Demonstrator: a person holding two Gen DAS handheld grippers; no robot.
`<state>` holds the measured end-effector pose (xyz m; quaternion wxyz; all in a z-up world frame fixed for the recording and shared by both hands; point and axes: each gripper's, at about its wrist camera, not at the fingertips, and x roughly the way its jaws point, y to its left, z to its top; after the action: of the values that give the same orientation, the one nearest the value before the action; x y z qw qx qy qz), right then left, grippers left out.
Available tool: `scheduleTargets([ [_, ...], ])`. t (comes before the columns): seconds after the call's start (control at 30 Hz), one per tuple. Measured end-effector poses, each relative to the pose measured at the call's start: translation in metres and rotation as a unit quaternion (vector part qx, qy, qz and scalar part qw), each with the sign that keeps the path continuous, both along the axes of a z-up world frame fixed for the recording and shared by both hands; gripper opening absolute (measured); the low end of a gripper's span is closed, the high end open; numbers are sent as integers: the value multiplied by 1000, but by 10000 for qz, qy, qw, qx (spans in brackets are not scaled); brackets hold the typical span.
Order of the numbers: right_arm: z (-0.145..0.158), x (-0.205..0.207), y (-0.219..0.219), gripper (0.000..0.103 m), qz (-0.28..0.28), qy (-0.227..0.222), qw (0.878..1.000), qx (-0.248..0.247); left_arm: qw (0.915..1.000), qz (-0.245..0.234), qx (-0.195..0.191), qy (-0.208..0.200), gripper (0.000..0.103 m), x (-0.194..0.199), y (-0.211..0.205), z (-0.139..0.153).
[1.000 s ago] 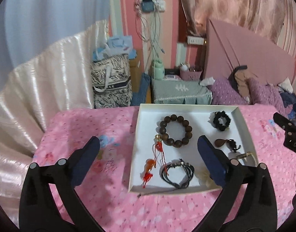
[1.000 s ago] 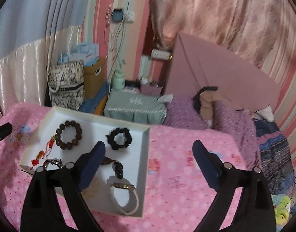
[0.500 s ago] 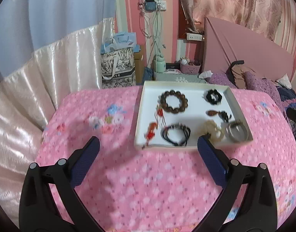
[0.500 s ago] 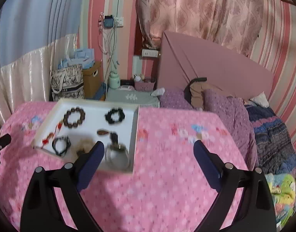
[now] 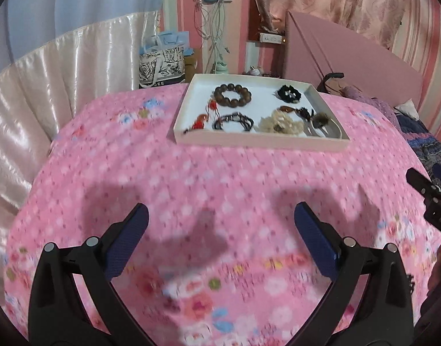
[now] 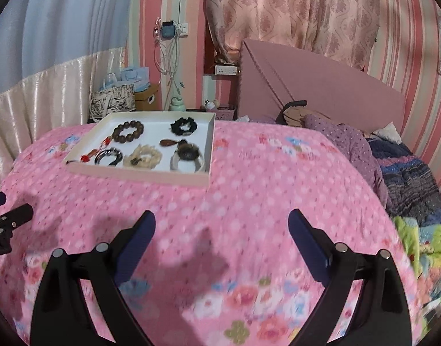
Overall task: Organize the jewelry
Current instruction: 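Move both tools toward the jade pendant and black hair tie, then grasp the green jade pendant with left tool while right tool grasps black hair tie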
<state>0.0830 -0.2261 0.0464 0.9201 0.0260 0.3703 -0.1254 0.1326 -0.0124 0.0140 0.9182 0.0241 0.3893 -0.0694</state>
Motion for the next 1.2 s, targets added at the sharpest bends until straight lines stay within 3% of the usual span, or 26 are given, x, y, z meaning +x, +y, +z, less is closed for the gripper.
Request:
scheduleTargets([
  [0.33,-22,-68,19,93,32,-189,9998,-57,9996,-232,-62,-115,100,-71,-11,-21],
  [0.57,-50,-109,18,93,17,99,9999,-78,9994,-319,-104,-73,100,-105,-15,-40],
  [1.03,-75,-138,7,92,55,454,9989,121,9926,-1169,-120,291,100,-150,-58,-69],
  [1.2,-82,-137,4,69,101,617,9977,276,9917,-1240,-1,345,97,-151,-66,-78],
])
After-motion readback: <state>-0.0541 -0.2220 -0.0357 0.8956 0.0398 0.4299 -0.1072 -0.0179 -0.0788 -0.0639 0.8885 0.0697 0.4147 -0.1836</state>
